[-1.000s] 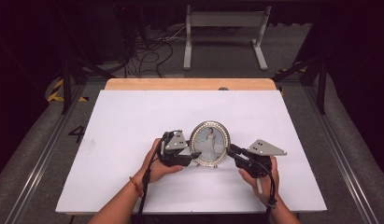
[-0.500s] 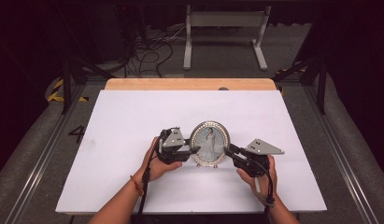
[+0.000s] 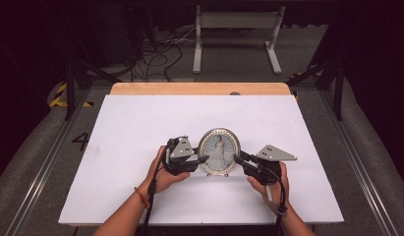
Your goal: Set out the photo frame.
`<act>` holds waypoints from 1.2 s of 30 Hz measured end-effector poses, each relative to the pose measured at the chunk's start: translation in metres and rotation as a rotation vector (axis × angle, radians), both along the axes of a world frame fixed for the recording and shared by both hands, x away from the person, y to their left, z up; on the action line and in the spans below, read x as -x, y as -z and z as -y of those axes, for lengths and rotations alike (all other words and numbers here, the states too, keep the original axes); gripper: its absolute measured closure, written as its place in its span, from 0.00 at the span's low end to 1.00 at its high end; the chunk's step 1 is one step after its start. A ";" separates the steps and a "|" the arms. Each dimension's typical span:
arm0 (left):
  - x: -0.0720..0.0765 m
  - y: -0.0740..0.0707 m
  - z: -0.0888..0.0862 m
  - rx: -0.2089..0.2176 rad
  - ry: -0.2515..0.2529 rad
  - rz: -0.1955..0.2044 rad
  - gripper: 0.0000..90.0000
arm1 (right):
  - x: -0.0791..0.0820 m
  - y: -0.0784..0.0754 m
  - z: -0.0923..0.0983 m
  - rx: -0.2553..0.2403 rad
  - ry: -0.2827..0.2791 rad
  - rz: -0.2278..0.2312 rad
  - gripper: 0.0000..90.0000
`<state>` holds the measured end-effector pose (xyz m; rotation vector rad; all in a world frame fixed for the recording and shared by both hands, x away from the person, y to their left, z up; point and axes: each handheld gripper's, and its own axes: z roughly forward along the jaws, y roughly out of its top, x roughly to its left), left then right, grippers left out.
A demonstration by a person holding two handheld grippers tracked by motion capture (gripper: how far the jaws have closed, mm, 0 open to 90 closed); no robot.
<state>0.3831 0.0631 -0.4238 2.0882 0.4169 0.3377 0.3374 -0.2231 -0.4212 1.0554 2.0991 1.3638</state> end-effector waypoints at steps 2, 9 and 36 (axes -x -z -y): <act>0.000 0.000 -0.001 -0.006 -0.004 0.007 0.72 | 0.001 0.000 -0.001 0.010 0.000 0.001 0.83; 0.000 -0.001 -0.002 -0.010 -0.013 0.014 0.72 | 0.002 0.003 -0.005 0.021 -0.005 -0.004 0.82; 0.004 -0.001 -0.003 -0.011 -0.027 0.034 0.71 | 0.004 0.000 -0.007 0.089 -0.013 0.019 0.81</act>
